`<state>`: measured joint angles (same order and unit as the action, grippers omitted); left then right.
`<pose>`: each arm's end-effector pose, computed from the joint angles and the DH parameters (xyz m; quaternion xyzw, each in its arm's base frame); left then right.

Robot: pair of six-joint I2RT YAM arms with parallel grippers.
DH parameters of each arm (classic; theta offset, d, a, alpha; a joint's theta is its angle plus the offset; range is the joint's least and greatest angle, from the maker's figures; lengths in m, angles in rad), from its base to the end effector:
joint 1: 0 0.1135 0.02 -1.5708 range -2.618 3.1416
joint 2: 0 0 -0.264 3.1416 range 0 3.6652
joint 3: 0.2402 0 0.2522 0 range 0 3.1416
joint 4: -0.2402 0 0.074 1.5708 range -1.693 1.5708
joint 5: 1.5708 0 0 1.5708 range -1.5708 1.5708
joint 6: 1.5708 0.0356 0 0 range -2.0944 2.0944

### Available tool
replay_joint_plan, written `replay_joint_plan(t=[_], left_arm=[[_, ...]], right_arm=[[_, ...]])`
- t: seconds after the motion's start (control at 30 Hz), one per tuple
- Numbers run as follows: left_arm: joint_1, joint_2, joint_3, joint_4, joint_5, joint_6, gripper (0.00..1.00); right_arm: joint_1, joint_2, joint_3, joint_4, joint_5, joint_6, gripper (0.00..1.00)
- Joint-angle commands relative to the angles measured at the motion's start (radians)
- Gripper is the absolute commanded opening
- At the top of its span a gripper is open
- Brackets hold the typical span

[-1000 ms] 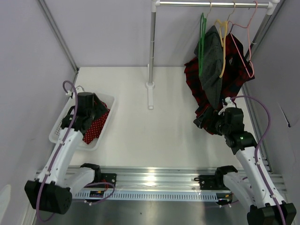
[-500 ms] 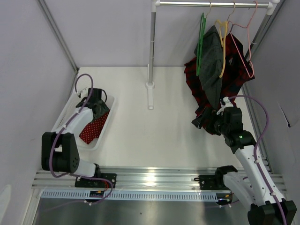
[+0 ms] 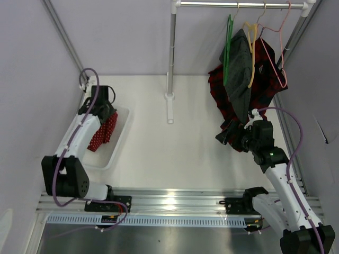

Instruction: Place the skirt on the hanger

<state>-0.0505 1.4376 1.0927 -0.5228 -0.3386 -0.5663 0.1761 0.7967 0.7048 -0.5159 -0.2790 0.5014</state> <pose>0.3055 -0.0036 0.2667 -0.2921 0.8800 0.0477 0.3714 0.1693 0.0401 0.2777 0.0786 0.8765 0.2686 0.3916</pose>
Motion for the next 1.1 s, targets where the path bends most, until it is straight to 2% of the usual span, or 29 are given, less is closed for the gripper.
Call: replay_joint_plan(t=[0.0, 0.13, 0.23, 0.4, 0.5, 0.63, 0.77, 0.8, 0.9, 0.97, 1.0, 1.07], left_arm=[[0.006, -0.144, 0.153, 0.003, -0.008, 0.104, 0.0], [-0.043, -0.216, 0.366, -0.057, -0.052, 0.195, 0.0], [-0.138, -0.229, 0.514, -0.095, -0.117, 0.258, 0.0], [-0.376, -0.198, 0.738, -0.187, -0.224, 0.315, 0.0], [-0.521, -0.201, 0.771, -0.203, -0.301, 0.313, 0.0], [-0.716, -0.204, 0.708, -0.22, -0.359, 0.234, 0.0], [-0.851, -0.215, 0.577, -0.218, -0.338, 0.108, 0.0], [-0.865, -0.223, 0.514, -0.209, -0.283, 0.079, 0.0], [-0.85, -0.221, 0.336, -0.125, -0.129, -0.001, 0.02], [-0.773, -0.186, 0.267, -0.088, -0.013, -0.041, 0.02], [-0.744, -0.18, 0.212, -0.062, 0.078, -0.052, 0.1], [-0.666, -0.164, 0.13, 0.03, 0.179, -0.056, 0.18]], right_arm=[[0.008, 0.002, 0.025, 0.042, -0.019, 0.009, 0.99], [0.016, 0.012, 0.027, 0.06, -0.023, 0.014, 0.99], [0.034, 0.027, 0.042, 0.062, -0.006, 0.017, 0.99], [0.068, 0.042, 0.067, 0.06, 0.023, 0.02, 0.99], [0.089, 0.047, 0.078, 0.062, 0.043, 0.022, 0.99], [0.126, 0.045, 0.084, 0.07, 0.061, 0.031, 0.99], [0.177, 0.048, 0.094, 0.06, 0.119, 0.034, 0.99], [0.192, 0.049, 0.096, 0.059, 0.127, 0.034, 0.99], [0.209, 0.05, 0.088, 0.063, 0.136, 0.042, 0.99], [0.226, 0.064, 0.088, 0.065, 0.138, 0.043, 0.99], [0.236, 0.07, 0.088, 0.063, 0.146, 0.045, 0.99], [0.279, 0.084, 0.085, 0.069, 0.156, 0.043, 1.0]])
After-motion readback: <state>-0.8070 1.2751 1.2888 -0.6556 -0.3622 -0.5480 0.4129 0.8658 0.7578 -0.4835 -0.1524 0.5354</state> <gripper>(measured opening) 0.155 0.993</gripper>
